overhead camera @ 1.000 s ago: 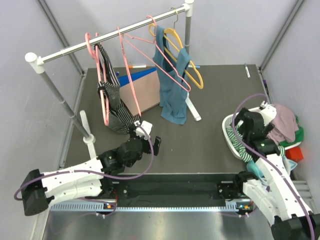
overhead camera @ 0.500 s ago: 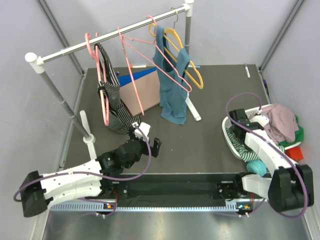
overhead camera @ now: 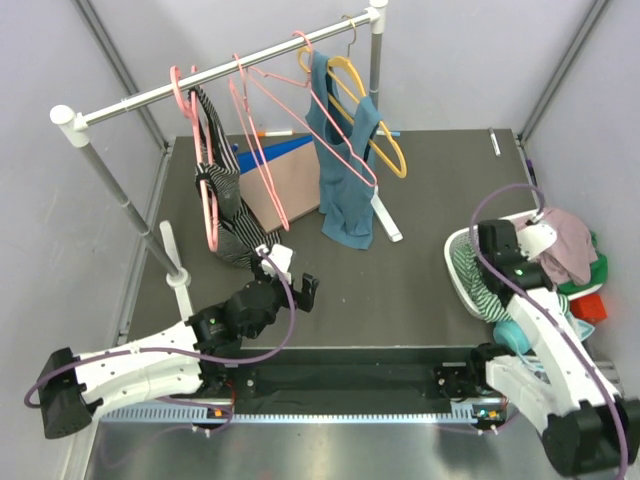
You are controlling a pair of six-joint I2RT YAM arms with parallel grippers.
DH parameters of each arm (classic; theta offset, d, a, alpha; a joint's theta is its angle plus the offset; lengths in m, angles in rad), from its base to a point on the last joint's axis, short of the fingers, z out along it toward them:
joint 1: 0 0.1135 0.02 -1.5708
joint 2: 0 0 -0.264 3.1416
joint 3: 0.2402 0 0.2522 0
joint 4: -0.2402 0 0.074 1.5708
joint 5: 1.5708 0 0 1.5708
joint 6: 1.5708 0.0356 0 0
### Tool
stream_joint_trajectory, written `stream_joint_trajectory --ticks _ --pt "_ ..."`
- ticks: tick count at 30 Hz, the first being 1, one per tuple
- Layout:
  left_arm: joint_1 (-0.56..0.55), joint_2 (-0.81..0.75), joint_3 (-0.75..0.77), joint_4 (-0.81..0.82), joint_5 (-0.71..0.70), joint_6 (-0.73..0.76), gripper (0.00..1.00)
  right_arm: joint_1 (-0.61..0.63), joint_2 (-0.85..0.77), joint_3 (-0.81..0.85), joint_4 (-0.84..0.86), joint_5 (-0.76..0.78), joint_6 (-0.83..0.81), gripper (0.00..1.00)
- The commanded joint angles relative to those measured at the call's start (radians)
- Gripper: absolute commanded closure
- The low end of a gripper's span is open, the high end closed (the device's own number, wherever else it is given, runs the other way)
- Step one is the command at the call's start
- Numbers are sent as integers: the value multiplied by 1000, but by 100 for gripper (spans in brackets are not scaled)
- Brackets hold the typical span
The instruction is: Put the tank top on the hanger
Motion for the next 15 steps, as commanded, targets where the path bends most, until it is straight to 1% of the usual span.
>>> stream_joint_trajectory --ticks 1,2,4,5,7,8,9,13,15 --pt "3 -10 -8 39 -27 -13 1 -10 -175 146 89 47 -175 100" --pt "3 -12 -8 39 -30 -13 1 -10 -201 166 112 21 -235 100" --pt "3 -5 -8 41 -33 -12 1 -10 -255 220 196 -31 -298 100" --pt "3 -4 -10 43 -29 -12 1 -10 -272 232 275 -162 -386 100" --pt "3 -5 -8 58 -7 -4 1 -10 -324 243 374 -331 -470 100" --pt "3 -5 -10 64 5 -1 1 -9 -337 240 444 -431 -459 100" --pt "3 -2 -8 66 2 4 1 -9 -344 243 460 -464 -452 100" --pt "3 22 15 36 -15 -2 1 -9 -337 278 419 -548 -433 100" --pt "3 27 15 39 -9 1 1 -9 -335 252 432 -645 -428 100"
